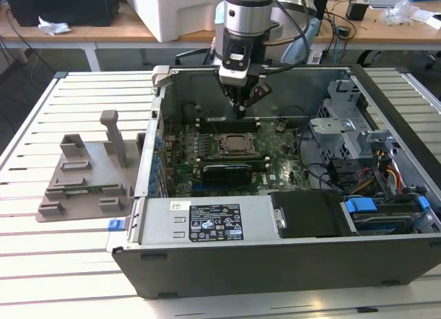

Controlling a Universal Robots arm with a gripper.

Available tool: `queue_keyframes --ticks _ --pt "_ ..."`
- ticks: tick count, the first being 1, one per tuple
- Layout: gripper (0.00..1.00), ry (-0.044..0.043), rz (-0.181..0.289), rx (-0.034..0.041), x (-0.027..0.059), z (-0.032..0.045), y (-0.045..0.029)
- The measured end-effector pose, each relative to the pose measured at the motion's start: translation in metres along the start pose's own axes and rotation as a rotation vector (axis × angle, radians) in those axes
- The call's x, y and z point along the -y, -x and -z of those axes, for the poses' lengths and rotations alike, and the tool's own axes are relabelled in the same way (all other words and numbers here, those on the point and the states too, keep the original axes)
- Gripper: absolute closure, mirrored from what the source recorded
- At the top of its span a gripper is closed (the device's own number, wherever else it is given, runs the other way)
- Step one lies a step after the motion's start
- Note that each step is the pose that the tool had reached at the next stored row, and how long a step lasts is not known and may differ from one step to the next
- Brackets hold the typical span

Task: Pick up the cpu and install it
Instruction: 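Install the first cpu locking lever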

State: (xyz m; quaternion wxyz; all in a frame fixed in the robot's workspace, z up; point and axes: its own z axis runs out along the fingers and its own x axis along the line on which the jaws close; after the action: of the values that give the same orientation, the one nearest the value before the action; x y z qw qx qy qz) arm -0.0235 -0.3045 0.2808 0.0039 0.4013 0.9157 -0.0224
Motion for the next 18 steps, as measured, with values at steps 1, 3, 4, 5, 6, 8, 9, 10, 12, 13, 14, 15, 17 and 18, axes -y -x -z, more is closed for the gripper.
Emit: queue_keyframes --ticks 1,3,4,5,6,8,9,10,12,13,14,15,17,18 --pt "0.89 0.0008 0.032 0.0012 0.0000 0.0000 0.0000" --pt "0.89 0.0020 0.078 0.0029 0.0000 0.0000 0.0000" --pt "0.89 0.0025 0.095 0.0036 0.0000 0.0000 0.0000" --pt "0.89 0.0032 0.127 0.0047 0.0000 0.0000 0.0000" --pt "0.89 0.0040 0.157 0.0059 0.0000 0.0000 0.0000" --pt "0.89 0.0050 0.198 0.0075 0.0000 0.0000 0.0000" --pt "0.89 0.0055 0.220 0.0083 0.0000 0.0000 0.0000" --pt "0.89 0.0060 0.237 0.0089 0.0000 0.0000 0.0000" --pt "0.89 0.0075 0.299 0.0113 0.0000 0.0000 0.0000" --pt "0.89 0.0083 0.330 0.0125 0.0000 0.0000 0.0000" --pt "0.89 0.0089 0.353 0.0134 0.0000 0.0000 0.0000" --pt "0.89 0.0092 0.368 0.0139 0.0000 0.0000 0.0000" --pt "0.89 0.0108 0.430 0.0163 0.0000 0.0000 0.0000" --pt "0.89 0.0116 0.464 0.0176 0.0000 0.0000 0.0000"
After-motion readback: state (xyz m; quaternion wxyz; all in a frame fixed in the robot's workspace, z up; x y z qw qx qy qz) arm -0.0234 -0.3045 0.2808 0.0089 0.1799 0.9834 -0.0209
